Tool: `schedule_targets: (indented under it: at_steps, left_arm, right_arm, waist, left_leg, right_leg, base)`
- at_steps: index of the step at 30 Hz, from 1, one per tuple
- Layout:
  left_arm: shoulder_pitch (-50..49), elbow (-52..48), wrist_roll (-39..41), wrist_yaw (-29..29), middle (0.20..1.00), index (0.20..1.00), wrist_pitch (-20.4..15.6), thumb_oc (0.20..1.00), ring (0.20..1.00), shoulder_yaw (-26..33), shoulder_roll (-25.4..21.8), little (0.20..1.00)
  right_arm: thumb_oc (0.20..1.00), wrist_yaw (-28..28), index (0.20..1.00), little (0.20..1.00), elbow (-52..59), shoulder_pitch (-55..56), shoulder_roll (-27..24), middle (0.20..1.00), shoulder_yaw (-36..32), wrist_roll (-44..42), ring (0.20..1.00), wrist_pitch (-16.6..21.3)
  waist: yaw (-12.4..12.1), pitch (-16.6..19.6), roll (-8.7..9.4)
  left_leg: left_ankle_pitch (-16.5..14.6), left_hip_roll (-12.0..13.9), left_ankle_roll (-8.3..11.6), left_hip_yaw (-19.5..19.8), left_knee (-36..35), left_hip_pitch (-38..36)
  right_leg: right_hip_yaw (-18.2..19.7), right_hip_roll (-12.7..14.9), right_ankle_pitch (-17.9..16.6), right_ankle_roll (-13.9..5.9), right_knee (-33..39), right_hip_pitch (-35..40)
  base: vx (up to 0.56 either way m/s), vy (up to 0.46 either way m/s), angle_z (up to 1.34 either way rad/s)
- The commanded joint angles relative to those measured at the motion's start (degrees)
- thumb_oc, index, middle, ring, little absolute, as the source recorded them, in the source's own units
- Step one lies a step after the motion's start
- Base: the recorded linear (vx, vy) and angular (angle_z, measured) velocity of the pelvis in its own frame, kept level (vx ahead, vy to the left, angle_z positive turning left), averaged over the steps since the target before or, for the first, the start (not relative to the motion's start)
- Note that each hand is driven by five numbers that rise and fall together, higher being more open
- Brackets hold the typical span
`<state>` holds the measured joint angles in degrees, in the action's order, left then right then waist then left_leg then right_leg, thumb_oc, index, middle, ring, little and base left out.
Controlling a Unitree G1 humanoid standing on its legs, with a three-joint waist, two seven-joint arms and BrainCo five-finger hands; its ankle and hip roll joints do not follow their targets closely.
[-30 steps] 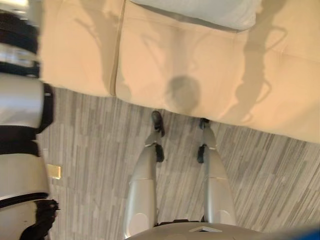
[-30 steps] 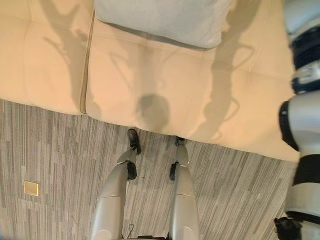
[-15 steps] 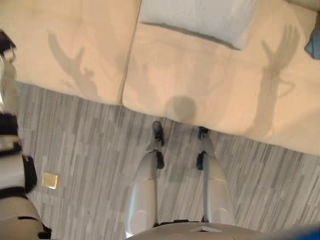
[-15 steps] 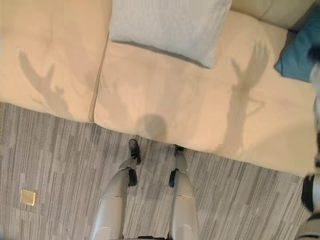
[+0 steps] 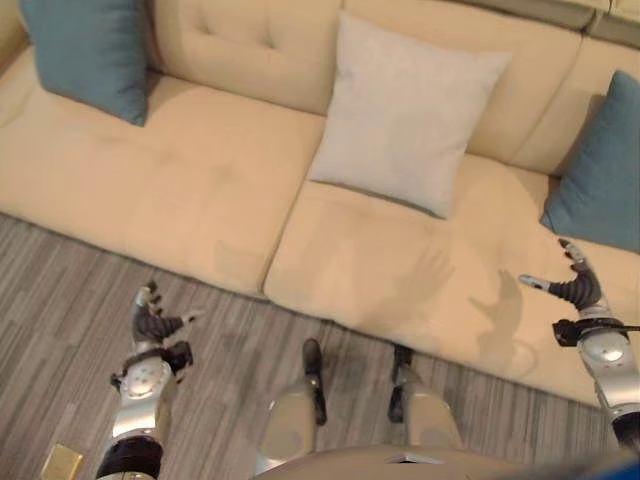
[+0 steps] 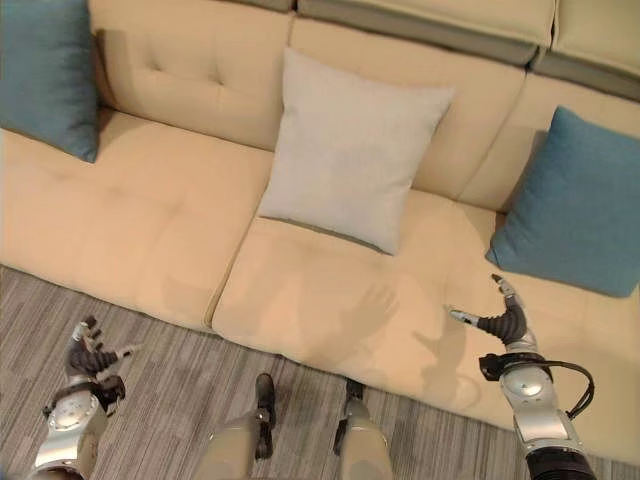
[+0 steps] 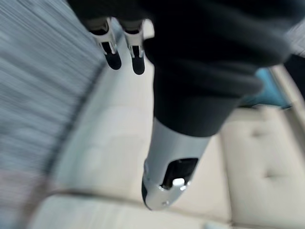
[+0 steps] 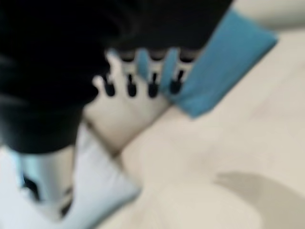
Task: Pick up all the scattered cushions and arrange them neatly on the sofa.
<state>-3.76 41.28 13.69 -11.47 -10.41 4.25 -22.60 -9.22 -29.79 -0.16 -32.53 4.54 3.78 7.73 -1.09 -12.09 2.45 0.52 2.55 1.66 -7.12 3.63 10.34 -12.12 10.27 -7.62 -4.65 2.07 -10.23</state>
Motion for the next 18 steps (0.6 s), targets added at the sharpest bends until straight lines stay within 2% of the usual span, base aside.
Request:
schedule_targets:
  at_steps: [1, 4, 5, 7, 8, 9, 10, 11, 12, 14, 18]
  left_arm:
    - [1.3, 6.2, -4.9, 0.0, 1.0, 1.0, 0.1, 1.0, 1.0, 1.5, -0.6, 1.0]
    - [0.3, 14.4, -6.9, 0.9, 1.0, 1.0, 0.8, 1.0, 1.0, -0.4, 1.6, 1.0]
    - [0.0, 16.5, -6.4, 1.3, 1.0, 1.0, 0.9, 1.0, 1.0, -0.6, 2.7, 1.0]
    - [0.0, 19.0, -5.3, 2.2, 1.0, 1.0, 1.0, 1.0, 1.0, -1.2, 4.1, 1.0]
    - [0.3, 19.7, -5.4, 1.9, 1.0, 1.0, 1.1, 1.0, 1.0, -1.9, 4.5, 1.0]
    - [1.0, 20.3, -5.6, 1.8, 1.0, 1.0, 1.1, 1.0, 1.0, -2.1, 4.6, 1.0]
    - [1.0, 20.4, -5.6, 1.8, 1.0, 1.0, 1.1, 1.0, 1.0, -2.1, 4.6, 1.0]
    - [1.3, 21.0, -6.2, 2.6, 1.0, 1.0, 0.9, 1.0, 1.0, -2.6, 4.7, 1.0]
    - [1.2, 21.3, -6.3, 2.5, 1.0, 1.0, 0.8, 1.0, 1.0, -2.6, 4.8, 1.0]
    - [0.8, 21.3, -6.3, 2.8, 1.0, 1.0, 0.8, 1.0, 1.0, -2.6, 5.1, 1.0]
    - [0.3, 21.2, -7.3, 4.1, 1.0, 1.0, 0.8, 1.0, 1.0, -3.5, 6.3, 1.0]
  right_arm:
    - [1.0, 1.6, 1.0, 1.0, -1.3, -1.5, 1.0, 1.0, 2.1, 2.2, 1.0, 2.5]
    - [1.0, 3.1, 1.0, 1.0, -5.4, -1.3, 3.5, 1.0, 6.1, 2.7, 1.0, 2.9]
    - [1.0, 3.1, 1.0, 1.0, -6.7, -1.2, 3.9, 1.0, 7.3, 3.2, 1.0, 3.1]
    - [1.0, 2.7, 1.0, 1.0, -9.3, -1.1, 5.0, 1.0, 8.3, 3.0, 1.0, 3.2]
    - [1.0, 2.1, 1.0, 1.0, -10.5, -1.2, 5.3, 1.0, 8.8, 3.1, 1.0, 2.9]
    - [1.0, 1.6, 1.0, 1.0, -11.7, -1.8, 5.5, 1.0, 9.3, 3.3, 1.0, 2.6]
    - [1.0, 1.6, 1.0, 1.0, -11.7, -1.9, 5.5, 1.0, 9.3, 3.3, 1.0, 2.6]
    - [1.0, 1.6, 1.0, 1.0, -13.7, -3.0, 6.0, 1.0, 11.3, 4.7, 1.0, 1.9]
    - [1.0, 1.7, 1.0, 1.0, -14.1, -3.2, 6.0, 1.0, 11.7, 5.0, 1.0, 1.7]
    - [1.0, 1.8, 1.0, 1.0, -16.0, -2.8, 6.2, 1.0, 11.8, 6.1, 1.0, 1.1]
    - [1.0, 1.7, 1.0, 1.0, -21.3, -2.6, 6.8, 1.0, 11.1, 6.7, 1.0, 0.4]
  waist:
    - [-1.5, 0.8, 0.11]
    - [-2.3, 0.7, 0.08]
    - [-2.9, 0.6, 0.08]
    - [-3.4, 0.9, -0.25]
    - [-3.5, 0.8, -0.27]
    - [-3.3, 0.7, 0.1]
    - [-3.2, 0.8, 0.04]
    - [-3.7, 0.7, 1.35]
    - [-3.7, 0.7, 1.88]
    - [-2.7, 2.1, 2.45]
    - [-1.0, 5.4, 1.5]
  left_leg:
    - [-1.7, 1.3, 1.7, 4.4, -0.4, -0.6]
    - [0.5, 3.5, 3.29, 5.5, -0.6, -1.5]
    - [1.9, 4.3, 4.54, 6.0, -0.7, -1.4]
    - [6.1, 6.0, 7.19, 6.5, -1.2, 0.8]
    - [9.3, 7.0, 8.53, 6.3, -0.8, 3.0]
    - [9.4, 7.6, 8.4, 4.8, 0.0, 4.0]
    - [9.5, 7.6, 8.37, 4.8, 0.0, 4.3]
    - [5.3, 6.2, 6.58, 5.7, 4.1, 4.0]
    - [3.2, 4.8, 6.09, 6.9, 6.6, 3.5]
    - [-2.3, 4.8, 4.81, 4.2, 9.5, 0.3]
    - [-7.5, 3.0, 4.18, 2.7, 10.2, -8.8]
  right_leg:
    - [-2.0, 1.5, 11.7, -3.98, -10.8, 3.3]
    - [-2.9, -1.2, 15.1, -2.28, -11.6, 5.9]
    - [-3.5, -2.3, 16.3, -1.52, -10.9, 7.2]
    - [-5.2, -4.9, 17.2, -0.31, -8.1, 8.4]
    - [-6.1, -5.9, 17.1, 0.2, -6.4, 8.9]
    - [-6.5, -5.9, 17.0, 0.57, -5.7, 8.7]
    - [-6.6, -6.0, 16.8, 0.57, -5.6, 8.6]
    - [-6.2, -5.2, 15.0, 0.94, -5.2, 7.1]
    - [-6.2, -4.6, 14.2, 0.99, -5.2, 6.7]
    - [-7.1, -3.6, 13.1, 0.65, -4.3, 6.8]
    - [-7.2, -3.4, 10.5, -0.07, -2.2, 7.0]
  base:
    - [-0.02, -0.165, 0.13]
    - [-0.1, -0.243, 0.16]
    - [-0.17, -0.246, 0.33]
    - [-0.26, -0.261, 0.34]
    - [-0.3, -0.191, 0.42]
    - [-0.21, -0.106, 0.48]
    - [-0.33, -0.126, 0.37]
    - [-0.3, -0.131, 0.2]
    - [-0.39, -0.172, 0.05]
    - [-0.17, -0.062, 0.14]
    - [-0.09, 0.076, 0.22]
